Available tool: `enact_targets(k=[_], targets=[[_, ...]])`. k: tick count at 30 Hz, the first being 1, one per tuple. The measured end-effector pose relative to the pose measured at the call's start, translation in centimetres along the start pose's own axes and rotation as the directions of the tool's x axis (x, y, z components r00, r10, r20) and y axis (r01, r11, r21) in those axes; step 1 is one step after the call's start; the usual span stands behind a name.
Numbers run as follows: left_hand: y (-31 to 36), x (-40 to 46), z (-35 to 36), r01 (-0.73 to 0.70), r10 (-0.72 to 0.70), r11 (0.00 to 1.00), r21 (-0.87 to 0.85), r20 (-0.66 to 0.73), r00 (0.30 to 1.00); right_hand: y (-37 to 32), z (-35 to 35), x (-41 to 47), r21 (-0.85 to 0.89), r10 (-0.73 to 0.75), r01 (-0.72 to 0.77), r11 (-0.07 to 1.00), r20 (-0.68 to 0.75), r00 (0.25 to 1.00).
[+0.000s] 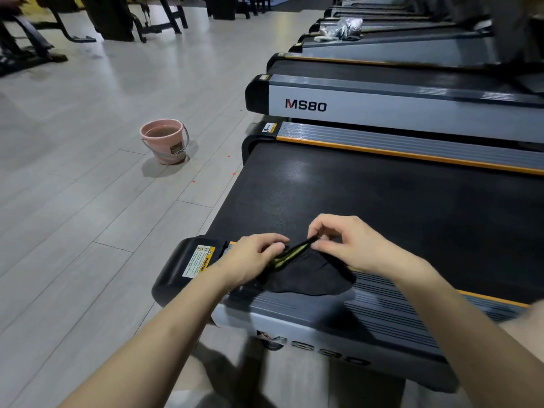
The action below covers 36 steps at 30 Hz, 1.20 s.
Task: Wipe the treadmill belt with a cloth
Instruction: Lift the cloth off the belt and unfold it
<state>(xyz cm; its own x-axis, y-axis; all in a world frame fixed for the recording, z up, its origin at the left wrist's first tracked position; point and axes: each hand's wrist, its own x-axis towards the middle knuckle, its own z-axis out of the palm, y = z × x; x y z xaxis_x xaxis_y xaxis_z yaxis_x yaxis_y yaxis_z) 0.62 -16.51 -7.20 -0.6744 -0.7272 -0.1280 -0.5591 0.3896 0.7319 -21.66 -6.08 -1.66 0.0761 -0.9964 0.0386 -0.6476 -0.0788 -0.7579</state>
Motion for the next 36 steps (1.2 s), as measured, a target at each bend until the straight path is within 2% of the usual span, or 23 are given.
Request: enact_targets(k=[2, 4, 5, 7, 9, 11, 13, 16, 18, 20, 23, 25, 27, 30, 34, 36], targets=[[-0.3, 0.0, -0.6, 0.005, -0.005, 0.999, 0.053, 0.013, 1.000, 0.8, -0.3, -0.6, -0.034, 0.080, -0.078, 0.996, 0.056, 0.995], [-0.7, -0.8, -0.7, -0.055, 0.056, 0.998, -0.016, 0.045, 0.997, 1.6, 0.1, -1.1, -0.072, 0.126, -0.119, 0.990, 0.109, 0.986], [-0.8, -1.3, -0.4, -0.094, 0.097, 0.994, -0.052, 0.066, 0.993, 1.7, 0.3, -1.3, -0.069, 0.129, -0.121, 0.990, 0.125, 0.984], [-0.7, -2.2, 0.6, -0.164, 0.165, 0.986, -0.020, 0.072, 0.984, 1.6, 0.9, -1.1, -0.035, 0.104, -0.101, 0.994, 0.119, 0.987], [-0.1, -2.2, 1.9, -0.183, 0.183, 0.983, -0.004, 0.007, 0.983, 1.2, 1.5, -0.6, 0.038, 0.061, -0.064, 0.997, 0.072, 0.996], [0.8, -1.7, 2.6, -0.160, 0.147, 0.979, -0.123, -0.110, 0.983, 1.0, 1.6, -0.2, 0.143, 0.047, -0.054, 0.988, 0.050, 0.998], [1.5, -1.3, 2.4, -0.152, 0.105, 0.958, -0.242, -0.197, 0.975, 1.3, 1.1, -0.3, 0.210, 0.084, -0.104, 0.972, 0.105, 0.991], [2.2, -0.9, 1.1, -0.174, 0.070, 0.913, -0.369, -0.278, 0.958, 3.0, 0.0, -0.9, 0.002, 0.176, -0.180, 0.984, 0.182, 0.967], [2.6, -0.6, -0.2, -0.182, 0.045, 0.893, -0.412, -0.321, 0.946, 3.7, -0.7, -1.0, -0.070, 0.221, -0.213, 0.975, 0.135, 0.966], [2.9, -0.1, -1.7, -0.196, 0.026, 0.876, -0.441, -0.362, 0.932, 3.6, -1.3, -0.6, -0.014, 0.230, -0.229, 0.973, 0.051, 0.972], [3.5, 0.4, -4.0, -0.241, 0.003, 0.816, -0.525, -0.413, 0.911, 1.9, -2.6, 0.0, 0.060, 0.190, -0.181, 0.982, -0.202, 0.961], [4.2, 0.7, -5.4, -0.275, 0.004, 0.791, -0.547, -0.445, 0.896, 0.2, -3.5, 0.2, 0.105, 0.126, -0.097, 0.990, -0.315, 0.941], [5.2, 0.7, -6.5, -0.304, 0.012, 0.775, -0.555, -0.467, 0.884, -1.2, -4.0, 0.3, 0.113, 0.073, -0.036, 0.993, -0.350, 0.934], [6.1, 0.8, -7.5, -0.342, 0.043, 0.766, -0.545, -0.487, 0.873, -2.1, -4.3, 0.2, 0.109, 0.065, -0.029, 0.994, -0.345, 0.937], [6.6, 1.2, -7.6, -0.341, 0.090, 0.778, -0.528, -0.443, 0.892, -1.9, -4.0, 0.2, 0.085, 0.084, -0.062, 0.994, -0.290, 0.953], [6.8, 1.3, -7.3, -0.332, 0.124, 0.786, -0.522, -0.393, 0.911, -2.0, -3.6, 0.5, 0.135, 0.081, -0.042, 0.990, -0.299, 0.951]])
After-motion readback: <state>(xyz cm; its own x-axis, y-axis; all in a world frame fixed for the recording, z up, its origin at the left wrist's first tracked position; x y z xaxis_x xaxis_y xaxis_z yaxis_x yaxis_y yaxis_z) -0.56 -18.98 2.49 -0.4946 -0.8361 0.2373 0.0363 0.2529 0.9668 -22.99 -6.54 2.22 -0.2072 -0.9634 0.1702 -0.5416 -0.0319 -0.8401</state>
